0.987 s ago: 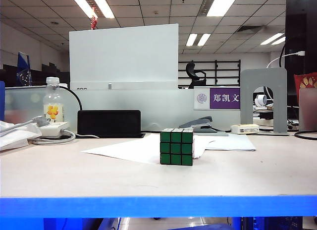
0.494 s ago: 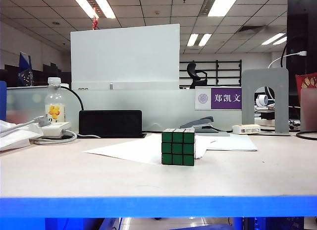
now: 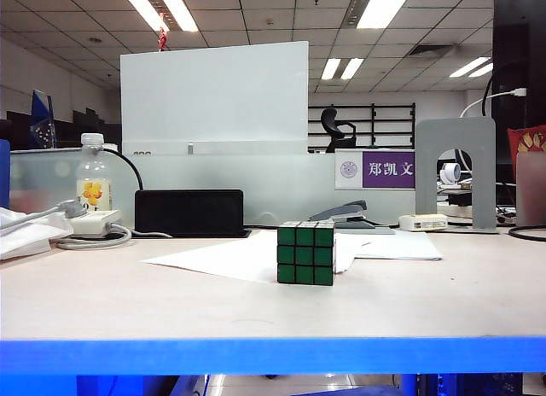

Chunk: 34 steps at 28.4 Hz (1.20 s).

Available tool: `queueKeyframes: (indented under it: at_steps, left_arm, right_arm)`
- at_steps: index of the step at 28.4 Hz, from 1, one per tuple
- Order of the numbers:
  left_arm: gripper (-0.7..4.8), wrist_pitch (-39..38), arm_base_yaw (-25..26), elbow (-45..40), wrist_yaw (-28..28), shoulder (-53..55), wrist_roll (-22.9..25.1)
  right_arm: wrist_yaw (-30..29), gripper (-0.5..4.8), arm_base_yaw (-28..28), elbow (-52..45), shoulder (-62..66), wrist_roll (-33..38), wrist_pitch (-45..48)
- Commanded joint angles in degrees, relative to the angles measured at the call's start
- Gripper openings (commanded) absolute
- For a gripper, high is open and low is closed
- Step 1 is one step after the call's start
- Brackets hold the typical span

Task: Rotate the Rubik's Cube so that the bottom side is facing up.

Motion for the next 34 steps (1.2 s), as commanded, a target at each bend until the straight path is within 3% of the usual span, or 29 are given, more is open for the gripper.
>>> queueKeyframes:
  at_steps: [1, 5, 10, 15, 21, 23, 27, 34]
  left_arm:
    - [1.15, 11.9, 0.1, -13.1, 2.8, -6.8, -1.8]
    - [1.15, 22.9, 0.1, -29.4, 3.1, -15.4, -5.5]
    - [1.16, 30.6, 0.1, -43.3, 0.6, -22.3, -5.6]
    - [1.15, 35.0, 0.1, -52.3, -0.5, -23.9, -5.8]
    - [1.14, 43.1, 0.4, -63.3, -6.8, -25.2, -8.8]
    - [1.09, 47.0, 1.6, -67.3, -10.0, -26.8, -11.6]
    - [0.47, 53.2, 5.6, -74.1, -8.9, -30.8, -20.3]
    - [0.47, 55.6, 11.9, -79.6, -9.0, -38.2, -20.8]
  right_arm:
    - [0.5, 1.17, 0.0, 0.3, -0.9, -4.0, -2.7]
    - [1.1, 1.17, 0.0, 0.3, -0.9, -8.8, -6.4]
    - [2.5, 1.16, 0.0, -0.6, -0.9, -13.9, -10.6]
    - [2.7, 1.16, 0.0, -4.1, -0.9, -16.3, -10.3]
    - [2.7, 1.16, 0.3, -10.3, -0.9, -16.3, -10.0]
    - [2.5, 1.16, 0.3, -12.2, -0.9, -15.9, -8.1]
    - [3.1, 1.16, 0.3, -13.2, -0.9, -15.5, -4.9]
    - [3.5, 1.16, 0.6, -13.7, -0.9, -18.1, -2.8]
